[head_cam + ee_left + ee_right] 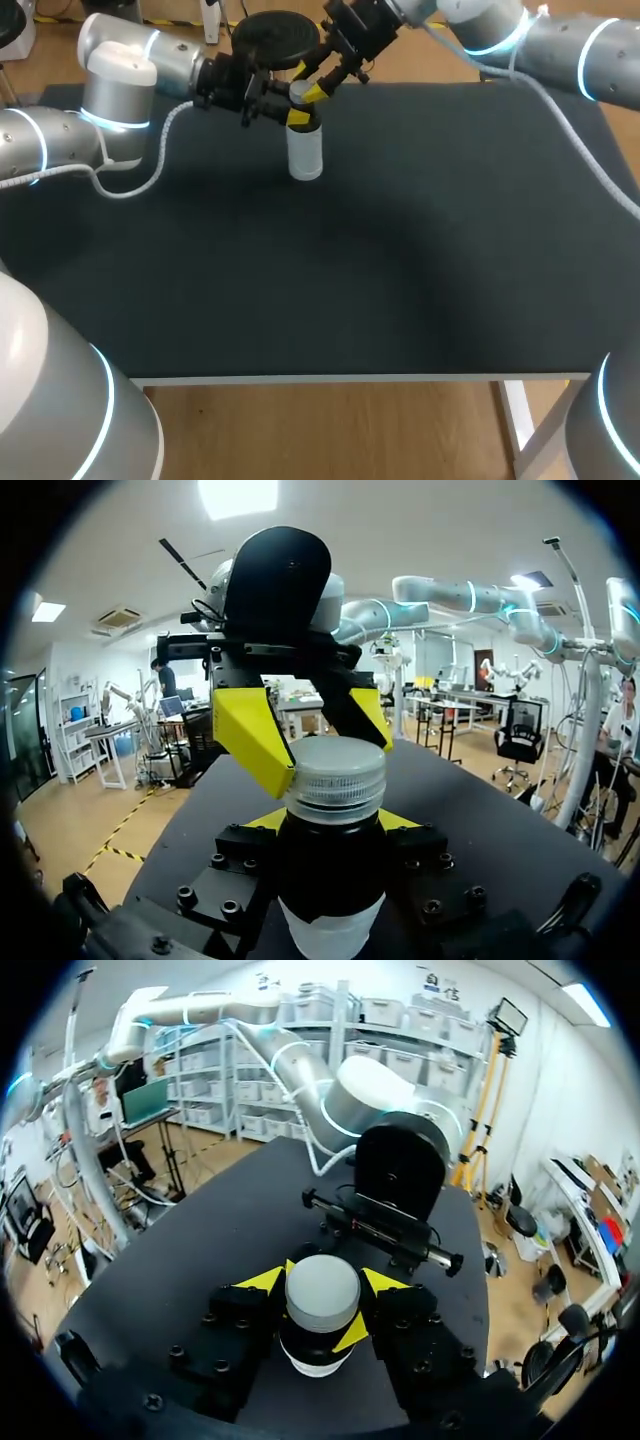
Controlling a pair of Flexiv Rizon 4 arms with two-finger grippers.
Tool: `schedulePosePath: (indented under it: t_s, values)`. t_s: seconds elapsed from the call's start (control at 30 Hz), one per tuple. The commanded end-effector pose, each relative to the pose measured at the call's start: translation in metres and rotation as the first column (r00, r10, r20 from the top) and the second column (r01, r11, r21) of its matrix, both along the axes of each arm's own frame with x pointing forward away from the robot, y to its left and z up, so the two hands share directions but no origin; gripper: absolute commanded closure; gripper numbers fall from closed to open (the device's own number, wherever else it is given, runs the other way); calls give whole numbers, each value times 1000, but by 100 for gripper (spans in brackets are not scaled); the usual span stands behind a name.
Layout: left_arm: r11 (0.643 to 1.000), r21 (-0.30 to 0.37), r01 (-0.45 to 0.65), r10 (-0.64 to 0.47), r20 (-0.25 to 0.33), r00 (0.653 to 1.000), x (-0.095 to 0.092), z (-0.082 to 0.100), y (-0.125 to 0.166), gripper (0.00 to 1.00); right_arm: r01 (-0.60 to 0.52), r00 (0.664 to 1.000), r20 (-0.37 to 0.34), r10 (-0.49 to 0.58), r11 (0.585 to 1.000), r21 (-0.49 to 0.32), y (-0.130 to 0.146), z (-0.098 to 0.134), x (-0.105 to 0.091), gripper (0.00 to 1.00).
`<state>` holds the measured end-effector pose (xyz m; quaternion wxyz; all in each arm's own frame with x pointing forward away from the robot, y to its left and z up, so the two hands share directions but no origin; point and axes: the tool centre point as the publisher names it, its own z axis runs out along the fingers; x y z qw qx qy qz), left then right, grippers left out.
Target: Unscrew the bottle cap
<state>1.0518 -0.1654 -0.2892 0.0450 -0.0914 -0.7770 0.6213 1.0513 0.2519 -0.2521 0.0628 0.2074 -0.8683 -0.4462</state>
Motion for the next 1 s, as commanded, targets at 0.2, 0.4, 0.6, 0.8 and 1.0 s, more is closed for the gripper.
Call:
schedulePosePath:
  t_s: [0.2, 0.4, 0.6, 0.8, 1.0]
  values:
    - [1000, 3, 3, -3, -2, 1000, 1, -2, -2, 100, -193, 978, -93, 188, 980, -47, 3, 4, 4, 100]
    - [1000, 3, 3, -3, -2, 1000, 1, -2, -2, 100, -199, 977, -88, 194, 978, -60, 2, 4, 3, 64]
    - [1000, 3, 3, -3, -2, 1000, 1, -2, -2, 100, -96, 991, -104, 89, 993, -69, -1, 8, 4, 0]
    - [1000, 3, 3, -3, -2, 1000, 1, -2, -2, 100, 109, 990, -77, -118, 988, -108, -9, 8, 2, 0]
    - [1000, 3, 3, -3, -2, 1000, 1, -2, -2, 100, 281, 958, -12, -286, 948, -147, -15, 7, -2, 0]
